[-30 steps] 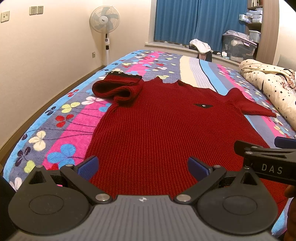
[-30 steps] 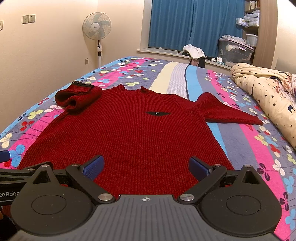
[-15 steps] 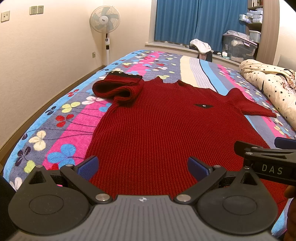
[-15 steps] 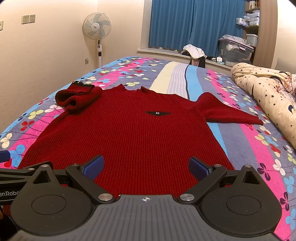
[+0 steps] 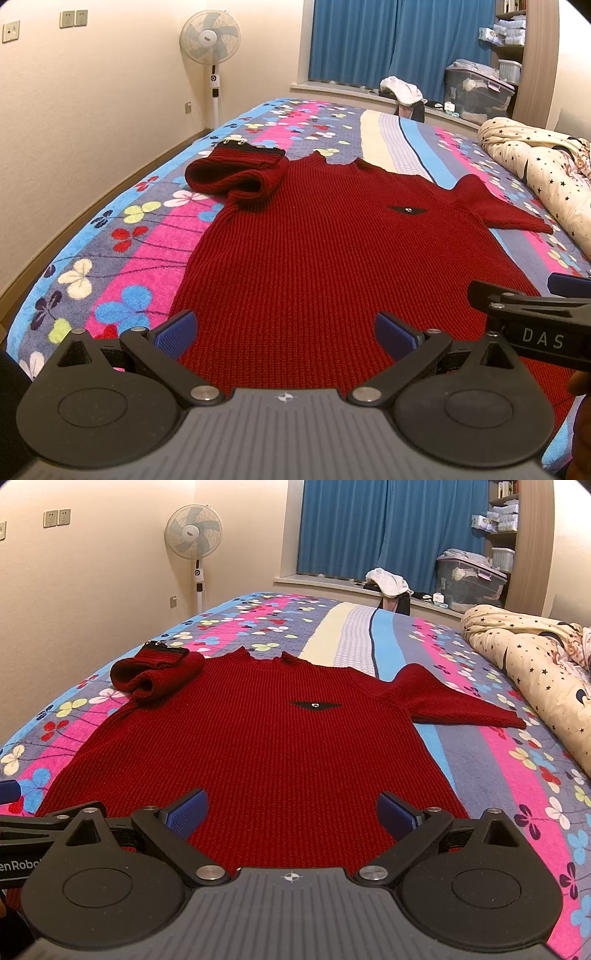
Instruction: Fold small clothes
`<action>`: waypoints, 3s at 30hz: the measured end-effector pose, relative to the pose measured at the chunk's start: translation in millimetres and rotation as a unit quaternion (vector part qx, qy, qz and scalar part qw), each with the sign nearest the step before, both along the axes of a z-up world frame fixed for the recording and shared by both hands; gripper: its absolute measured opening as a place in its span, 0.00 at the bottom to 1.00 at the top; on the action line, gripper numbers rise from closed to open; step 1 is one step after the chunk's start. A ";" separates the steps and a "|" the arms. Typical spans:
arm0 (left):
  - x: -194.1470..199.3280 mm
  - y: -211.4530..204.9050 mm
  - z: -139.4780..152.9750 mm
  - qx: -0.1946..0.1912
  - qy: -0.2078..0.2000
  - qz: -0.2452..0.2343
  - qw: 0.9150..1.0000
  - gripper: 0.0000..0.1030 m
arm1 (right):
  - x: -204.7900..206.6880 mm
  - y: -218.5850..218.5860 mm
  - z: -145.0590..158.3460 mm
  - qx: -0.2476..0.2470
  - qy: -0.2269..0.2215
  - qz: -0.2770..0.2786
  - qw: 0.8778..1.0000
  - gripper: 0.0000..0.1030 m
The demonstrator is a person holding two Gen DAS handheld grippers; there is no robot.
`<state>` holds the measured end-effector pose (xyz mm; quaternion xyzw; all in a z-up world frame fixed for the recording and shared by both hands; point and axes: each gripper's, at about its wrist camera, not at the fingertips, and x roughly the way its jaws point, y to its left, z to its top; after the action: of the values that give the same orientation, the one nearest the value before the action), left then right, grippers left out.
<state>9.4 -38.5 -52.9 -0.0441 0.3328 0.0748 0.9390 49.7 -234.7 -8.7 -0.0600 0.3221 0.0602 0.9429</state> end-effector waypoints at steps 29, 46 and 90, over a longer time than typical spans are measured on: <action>35.4 21.1 46.3 0.019 -0.095 -0.040 0.995 0.38 | 12.8 -8.5 25.7 0.090 -0.025 0.001 0.996 0.78; 283.7 163.7 47.5 -0.119 -0.023 0.036 0.992 0.10 | 192.6 16.8 57.8 0.176 -0.074 0.053 0.980 0.17; 334.4 92.6 -37.3 -0.383 0.052 -0.129 0.913 0.05 | 268.9 -11.8 -88.9 0.478 0.167 -0.028 0.862 0.14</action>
<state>343.8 54.1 -90.2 -0.3527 0.3868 -0.1779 0.8333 318.6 -246.5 -97.6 0.4178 0.4081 0.1890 0.7894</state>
